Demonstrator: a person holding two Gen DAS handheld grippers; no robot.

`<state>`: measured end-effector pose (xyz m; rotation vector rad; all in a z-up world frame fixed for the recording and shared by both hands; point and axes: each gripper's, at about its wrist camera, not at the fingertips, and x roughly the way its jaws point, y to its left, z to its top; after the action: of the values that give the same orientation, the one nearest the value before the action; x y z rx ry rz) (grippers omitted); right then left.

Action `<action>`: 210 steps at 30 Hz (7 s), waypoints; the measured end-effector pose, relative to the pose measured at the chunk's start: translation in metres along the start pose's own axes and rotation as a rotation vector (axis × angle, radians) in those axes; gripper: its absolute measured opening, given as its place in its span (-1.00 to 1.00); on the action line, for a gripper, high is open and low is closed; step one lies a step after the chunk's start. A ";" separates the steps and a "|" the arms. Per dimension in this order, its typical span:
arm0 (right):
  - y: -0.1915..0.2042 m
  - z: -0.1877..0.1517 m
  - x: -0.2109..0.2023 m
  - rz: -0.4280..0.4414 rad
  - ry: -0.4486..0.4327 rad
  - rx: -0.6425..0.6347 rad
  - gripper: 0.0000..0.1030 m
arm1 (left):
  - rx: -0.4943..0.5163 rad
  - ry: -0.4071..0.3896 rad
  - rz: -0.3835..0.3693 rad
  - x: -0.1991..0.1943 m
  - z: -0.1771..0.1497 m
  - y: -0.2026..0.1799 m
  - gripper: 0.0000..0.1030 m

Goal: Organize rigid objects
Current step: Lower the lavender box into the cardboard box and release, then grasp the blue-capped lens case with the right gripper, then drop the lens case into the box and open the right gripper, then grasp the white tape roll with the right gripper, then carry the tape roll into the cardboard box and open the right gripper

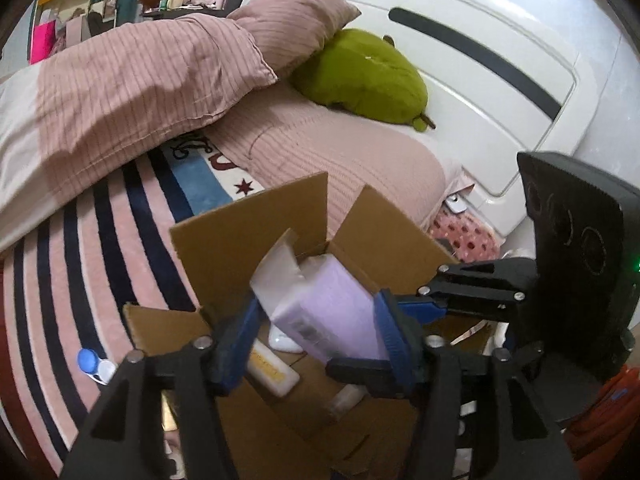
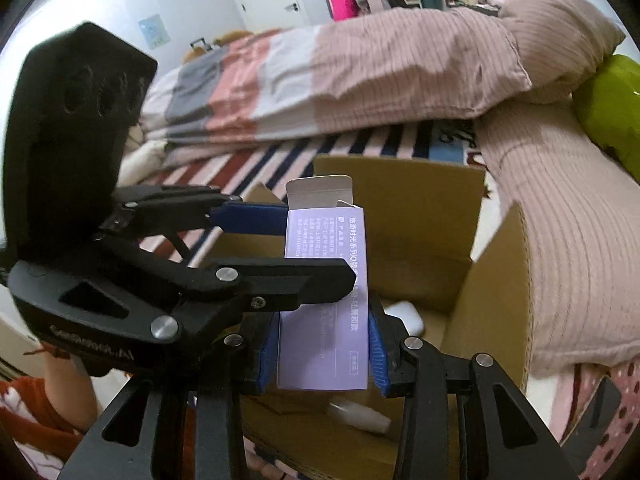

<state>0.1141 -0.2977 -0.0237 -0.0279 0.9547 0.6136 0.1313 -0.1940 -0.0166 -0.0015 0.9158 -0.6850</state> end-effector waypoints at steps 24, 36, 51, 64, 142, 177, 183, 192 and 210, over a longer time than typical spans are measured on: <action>0.152 0.031 0.050 0.085 -0.011 -0.248 -0.07 | -0.230 -0.232 0.336 -0.164 -0.100 0.139 0.52; 0.167 0.010 0.189 -0.048 0.105 -0.187 -0.07 | -0.395 -0.158 0.384 -0.161 -0.191 0.221 0.53; 0.128 0.030 0.267 -0.265 0.067 -0.192 -0.32 | -0.448 -0.142 0.370 -0.159 -0.209 0.242 0.53; 0.203 0.022 0.178 -0.014 -0.012 -0.323 -0.46 | -0.387 -0.203 0.239 -0.166 -0.179 0.201 0.52; 0.167 -0.046 0.155 -0.084 0.089 -0.153 -0.10 | -0.362 -0.117 0.349 -0.138 -0.208 0.190 0.35; 0.169 -0.004 0.032 -0.033 -0.218 -0.375 -0.30 | -0.164 -0.173 0.004 -0.113 -0.091 0.080 -0.40; 0.122 -0.008 0.003 -0.108 -0.233 -0.321 -0.30 | -0.089 -0.120 -0.031 -0.074 -0.050 0.041 -0.41; 0.052 -0.016 -0.015 -0.198 -0.178 -0.191 -0.30 | -0.016 -0.007 -0.058 -0.011 -0.014 0.004 -0.40; 0.043 -0.026 -0.023 -0.172 -0.146 -0.136 0.55 | -0.021 -0.050 0.034 -0.029 -0.020 0.009 0.29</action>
<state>0.0632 -0.2807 -0.0115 -0.1823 0.7593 0.5129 0.1097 -0.1656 -0.0104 -0.0217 0.8730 -0.6415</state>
